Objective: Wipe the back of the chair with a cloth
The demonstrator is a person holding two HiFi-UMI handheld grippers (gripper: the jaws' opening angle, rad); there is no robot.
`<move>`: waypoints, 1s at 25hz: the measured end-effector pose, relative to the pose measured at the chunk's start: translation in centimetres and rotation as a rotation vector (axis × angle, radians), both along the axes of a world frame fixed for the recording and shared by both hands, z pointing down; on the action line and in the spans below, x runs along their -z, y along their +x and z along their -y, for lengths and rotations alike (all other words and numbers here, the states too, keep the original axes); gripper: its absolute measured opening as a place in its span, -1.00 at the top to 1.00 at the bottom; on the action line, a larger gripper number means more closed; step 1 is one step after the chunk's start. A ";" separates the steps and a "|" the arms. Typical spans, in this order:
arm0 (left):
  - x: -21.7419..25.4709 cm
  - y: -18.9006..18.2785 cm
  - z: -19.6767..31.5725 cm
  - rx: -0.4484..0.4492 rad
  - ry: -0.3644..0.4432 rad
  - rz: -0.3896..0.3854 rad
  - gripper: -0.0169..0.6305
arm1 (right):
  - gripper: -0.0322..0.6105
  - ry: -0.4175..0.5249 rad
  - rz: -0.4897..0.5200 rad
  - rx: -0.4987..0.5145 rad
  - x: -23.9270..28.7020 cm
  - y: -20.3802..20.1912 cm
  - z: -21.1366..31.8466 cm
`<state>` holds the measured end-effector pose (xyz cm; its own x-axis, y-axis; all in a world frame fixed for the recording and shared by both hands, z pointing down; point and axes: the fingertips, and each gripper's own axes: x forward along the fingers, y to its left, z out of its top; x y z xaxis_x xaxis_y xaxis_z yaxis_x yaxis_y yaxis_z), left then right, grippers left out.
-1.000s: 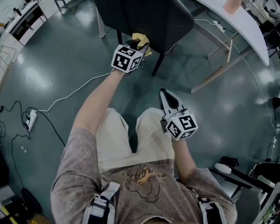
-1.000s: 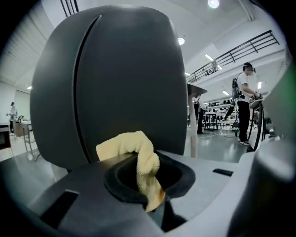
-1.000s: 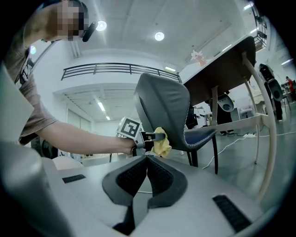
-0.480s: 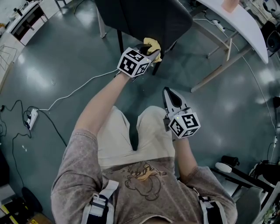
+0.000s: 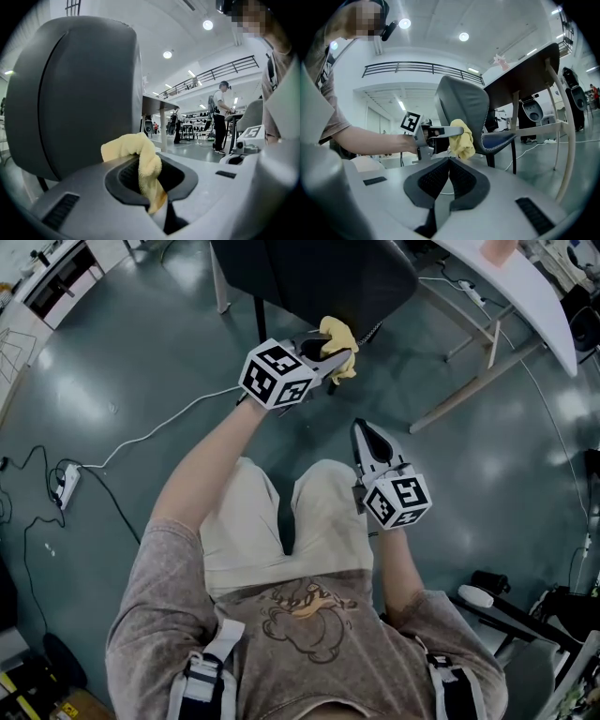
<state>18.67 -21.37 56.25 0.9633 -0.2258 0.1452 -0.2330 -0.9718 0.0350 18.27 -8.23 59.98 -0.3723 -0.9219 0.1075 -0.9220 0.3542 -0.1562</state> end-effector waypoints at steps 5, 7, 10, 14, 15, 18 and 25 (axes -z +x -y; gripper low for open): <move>1.5 -3.4 -0.3 0.029 -0.005 -0.065 0.76 | 0.82 -0.001 -0.005 0.001 0.0 0.0 0.4; 1.8 -4.9 0.0 0.056 -0.002 -0.078 0.76 | 0.82 -0.004 -0.008 0.011 0.0 0.0 0.8; 2.0 -7.4 1.0 0.104 0.002 -0.087 0.76 | 0.82 -0.003 -0.019 0.039 0.1 -0.7 1.6; 2.9 -11.7 2.7 0.173 -0.012 -0.133 0.76 | 0.82 -0.014 -0.039 0.083 0.2 -3.1 3.6; 3.4 -12.7 3.2 0.192 -0.021 -0.152 0.76 | 0.82 -0.013 -0.047 0.096 0.6 -3.8 4.2; 5.4 -14.7 4.6 0.227 -0.030 -0.176 0.76 | 0.82 -0.003 -0.076 0.139 2.6 -5.9 6.4; 12.2 -19.5 6.8 0.283 -0.059 -0.109 0.76 | 0.82 -0.046 -0.077 0.237 11.5 -11.6 9.6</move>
<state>-0.81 -28.13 44.01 0.8742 -0.4812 0.0651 -0.4855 -0.8646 0.1293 6.71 -17.79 48.52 -0.5666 -0.8032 0.1841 -0.8239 0.5561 -0.1094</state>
